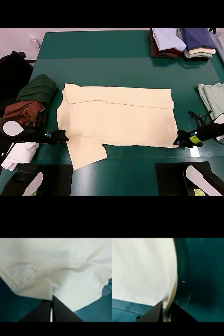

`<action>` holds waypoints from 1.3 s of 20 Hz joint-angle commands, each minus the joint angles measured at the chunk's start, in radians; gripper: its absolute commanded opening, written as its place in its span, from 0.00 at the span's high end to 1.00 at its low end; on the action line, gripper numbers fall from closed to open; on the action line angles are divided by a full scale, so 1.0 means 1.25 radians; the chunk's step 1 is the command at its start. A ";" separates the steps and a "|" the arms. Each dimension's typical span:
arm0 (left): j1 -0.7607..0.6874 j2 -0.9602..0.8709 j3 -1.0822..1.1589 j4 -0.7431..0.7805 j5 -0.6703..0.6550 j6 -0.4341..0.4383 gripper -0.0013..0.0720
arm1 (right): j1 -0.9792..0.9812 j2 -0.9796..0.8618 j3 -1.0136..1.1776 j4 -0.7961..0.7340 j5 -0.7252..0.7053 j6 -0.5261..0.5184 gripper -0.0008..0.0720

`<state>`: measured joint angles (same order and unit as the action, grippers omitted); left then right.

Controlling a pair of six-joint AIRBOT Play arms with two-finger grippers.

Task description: Fold the shirts.

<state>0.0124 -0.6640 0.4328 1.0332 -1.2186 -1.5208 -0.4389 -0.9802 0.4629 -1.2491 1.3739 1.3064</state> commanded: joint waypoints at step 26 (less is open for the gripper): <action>0.001 -0.428 0.466 0.159 0.157 0.071 0.95 | 0.236 -0.244 0.507 -0.020 -0.080 0.117 0.97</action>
<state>0.0116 -1.0615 0.9230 1.2228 -1.1309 -1.4586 -0.1974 -1.1248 0.9833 -1.2888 1.3262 1.4166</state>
